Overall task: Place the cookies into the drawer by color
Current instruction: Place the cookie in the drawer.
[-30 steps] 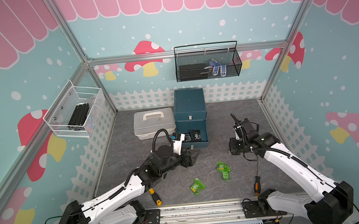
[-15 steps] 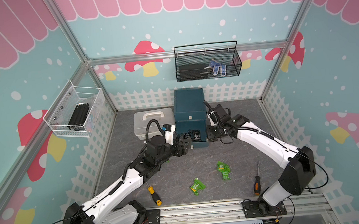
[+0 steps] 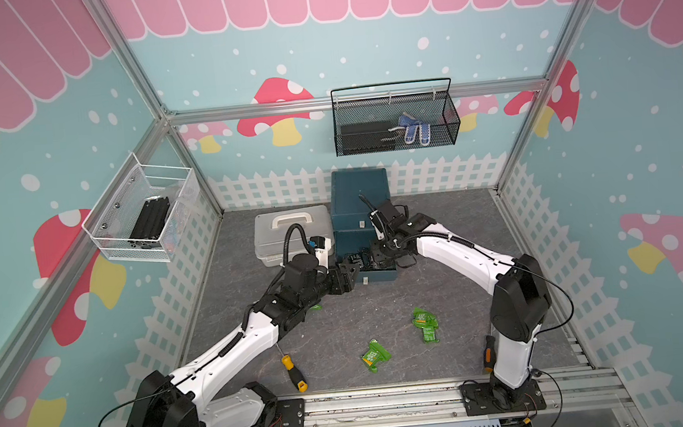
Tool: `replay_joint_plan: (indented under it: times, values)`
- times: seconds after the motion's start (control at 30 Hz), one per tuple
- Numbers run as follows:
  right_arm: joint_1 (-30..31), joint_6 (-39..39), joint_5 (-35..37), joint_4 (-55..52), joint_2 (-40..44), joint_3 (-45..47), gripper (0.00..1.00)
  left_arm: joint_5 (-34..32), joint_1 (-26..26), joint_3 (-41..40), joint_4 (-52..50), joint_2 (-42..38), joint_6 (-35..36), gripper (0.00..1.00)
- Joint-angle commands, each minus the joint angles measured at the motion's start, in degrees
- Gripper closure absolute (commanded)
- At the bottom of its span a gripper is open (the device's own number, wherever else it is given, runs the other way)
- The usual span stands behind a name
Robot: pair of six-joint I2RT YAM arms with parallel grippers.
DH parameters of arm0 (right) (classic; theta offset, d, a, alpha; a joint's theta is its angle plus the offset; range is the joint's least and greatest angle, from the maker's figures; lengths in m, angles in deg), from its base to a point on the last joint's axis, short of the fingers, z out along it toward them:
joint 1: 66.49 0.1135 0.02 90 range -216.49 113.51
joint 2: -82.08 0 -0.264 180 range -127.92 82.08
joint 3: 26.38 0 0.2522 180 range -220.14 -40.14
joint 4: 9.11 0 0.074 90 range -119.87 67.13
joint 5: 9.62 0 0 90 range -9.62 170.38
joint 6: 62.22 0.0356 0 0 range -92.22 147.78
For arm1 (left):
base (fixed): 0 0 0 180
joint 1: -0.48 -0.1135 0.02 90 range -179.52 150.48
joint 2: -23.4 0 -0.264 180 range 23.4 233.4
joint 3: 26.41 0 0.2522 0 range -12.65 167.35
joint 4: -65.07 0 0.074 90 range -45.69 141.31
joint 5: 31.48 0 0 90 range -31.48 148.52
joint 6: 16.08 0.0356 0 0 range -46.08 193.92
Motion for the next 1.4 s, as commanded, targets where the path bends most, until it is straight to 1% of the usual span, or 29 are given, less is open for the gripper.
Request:
replay_joint_plan:
  times: [0.0,0.2,0.3,0.6,0.87,1.07,1.27,1.37]
  values:
    - [0.20,-0.15,1.55,0.51,-3.39,-2.54,0.73,-0.71,-0.54,0.97,1.63,1.26,0.82,0.21]
    - [0.29,-0.15,2.22,0.16,-9.17,-6.42,0.73,-0.96,-0.53,1.13,2.27,2.16,1.04,0.21]
    - [0.32,0.20,5.21,-1.27,-10.73,-7.97,0.73,-1.14,-0.65,1.15,2.14,2.19,1.24,0.21]
    - [1.03,0.30,8.16,-1.83,-10.71,-7.57,0.70,-1.83,-0.98,1.75,2.30,3.33,1.52,0.21]
    - [1.24,-1.30,13.01,-2.61,-7.41,-7.02,0.71,-1.20,-1.00,2.06,2.76,4.38,1.34,0.21]
    - [1.24,-3.20,14.84,-3.01,-8.55,-7.47,0.70,-1.06,-0.93,2.20,2.96,4.97,1.17,0.21]
    - [1.24,-4.01,13.70,-2.98,-10.95,-7.65,0.65,-1.05,-0.93,2.28,2.73,5.26,1.25,0.21]
    - [1.37,-4.01,13.30,-2.99,-11.05,-7.65,0.60,-1.38,-0.94,2.32,2.42,4.94,1.35,0.21]
